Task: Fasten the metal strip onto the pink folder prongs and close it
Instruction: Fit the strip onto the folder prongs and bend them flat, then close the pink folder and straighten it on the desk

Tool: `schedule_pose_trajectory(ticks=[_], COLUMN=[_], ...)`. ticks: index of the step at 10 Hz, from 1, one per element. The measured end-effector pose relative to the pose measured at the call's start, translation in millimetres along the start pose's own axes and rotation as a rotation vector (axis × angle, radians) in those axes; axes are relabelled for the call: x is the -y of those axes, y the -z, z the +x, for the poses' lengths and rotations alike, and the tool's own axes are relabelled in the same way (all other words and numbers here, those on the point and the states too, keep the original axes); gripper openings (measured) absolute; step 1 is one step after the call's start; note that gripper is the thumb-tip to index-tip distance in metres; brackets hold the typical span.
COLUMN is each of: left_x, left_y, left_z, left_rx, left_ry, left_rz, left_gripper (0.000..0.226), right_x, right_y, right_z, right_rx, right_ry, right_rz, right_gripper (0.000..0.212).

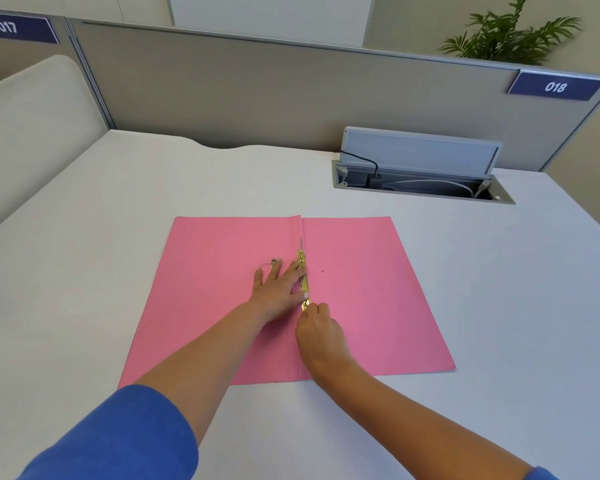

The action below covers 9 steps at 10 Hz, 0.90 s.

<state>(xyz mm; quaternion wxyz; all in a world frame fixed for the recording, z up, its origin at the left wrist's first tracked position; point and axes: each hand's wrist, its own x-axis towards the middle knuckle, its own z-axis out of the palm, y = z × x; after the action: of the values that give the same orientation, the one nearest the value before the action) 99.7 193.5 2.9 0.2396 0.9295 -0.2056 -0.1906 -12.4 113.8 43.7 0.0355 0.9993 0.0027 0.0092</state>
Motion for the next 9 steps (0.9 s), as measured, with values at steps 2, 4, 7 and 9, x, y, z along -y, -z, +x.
schedule_pose_trajectory(ticks=[2,4,7,9], left_x=[0.7,1.0,-0.6,-6.8], left_y=[0.3,-0.1,1.9,15.0], left_z=[-2.3,-2.2,-2.8,-13.5], left_rx=[-0.014,-0.012,0.003,-0.205], left_ry=[-0.014,-0.006,0.006,-0.005], left_rz=[0.007,0.013,0.005,-0.21], left_gripper=[0.062,0.061,0.061,0.049], right_x=[-18.0,-48.4,-114.0,-110.7], right_y=[-14.4,-23.7,-18.2,-15.5], right_z=[-14.3,-19.0,-5.9,3.3], right_rx=[-0.044,0.062,0.375,0.416], right_ry=[0.021,-0.002,-0.174,-0.208], right_rz=[0.012,0.347,0.329,0.332], right_gripper=[0.047,0.049,0.095,0.102])
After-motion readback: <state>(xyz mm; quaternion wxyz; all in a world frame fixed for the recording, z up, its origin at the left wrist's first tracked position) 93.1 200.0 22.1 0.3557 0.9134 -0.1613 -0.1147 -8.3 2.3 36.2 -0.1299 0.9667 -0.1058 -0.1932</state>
